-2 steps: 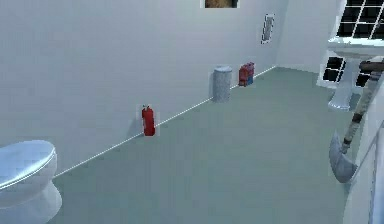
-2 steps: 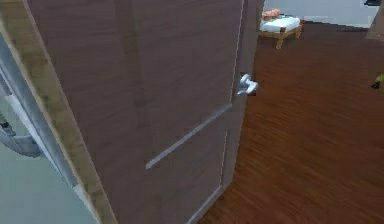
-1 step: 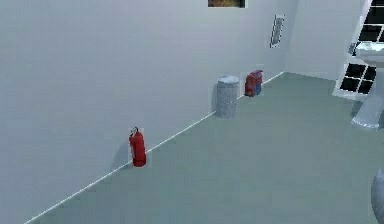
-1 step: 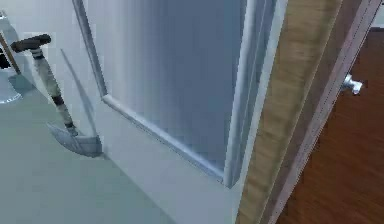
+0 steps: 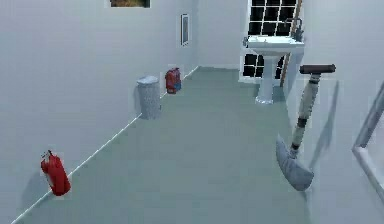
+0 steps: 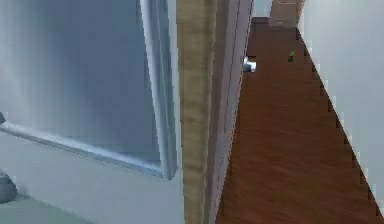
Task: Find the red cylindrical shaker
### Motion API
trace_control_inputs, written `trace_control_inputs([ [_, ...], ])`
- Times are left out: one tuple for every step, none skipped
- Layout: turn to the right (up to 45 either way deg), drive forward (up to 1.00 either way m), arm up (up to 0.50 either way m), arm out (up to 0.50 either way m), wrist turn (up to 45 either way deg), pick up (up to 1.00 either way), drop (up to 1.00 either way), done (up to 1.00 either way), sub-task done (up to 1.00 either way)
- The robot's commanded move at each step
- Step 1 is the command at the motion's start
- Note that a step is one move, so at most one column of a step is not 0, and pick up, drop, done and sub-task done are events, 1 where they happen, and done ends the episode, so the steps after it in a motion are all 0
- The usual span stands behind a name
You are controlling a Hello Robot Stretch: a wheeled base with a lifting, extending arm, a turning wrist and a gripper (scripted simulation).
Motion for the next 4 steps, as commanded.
trace_control_inputs([
  [0.0,1.0,0.0,0.0,0.0,0.0,0.0,0.0,0.0],
  [0.0,1.0,0.0,0.0,0.0,0.0,0.0,0.0,0.0],
  [0.0,0.95,0.0,0.0,0.0,0.0,0.0,0.0,0.0],
  [18.0,0.0,0.0,0.0,0.0,0.0,0.0,0.0,0.0],
])
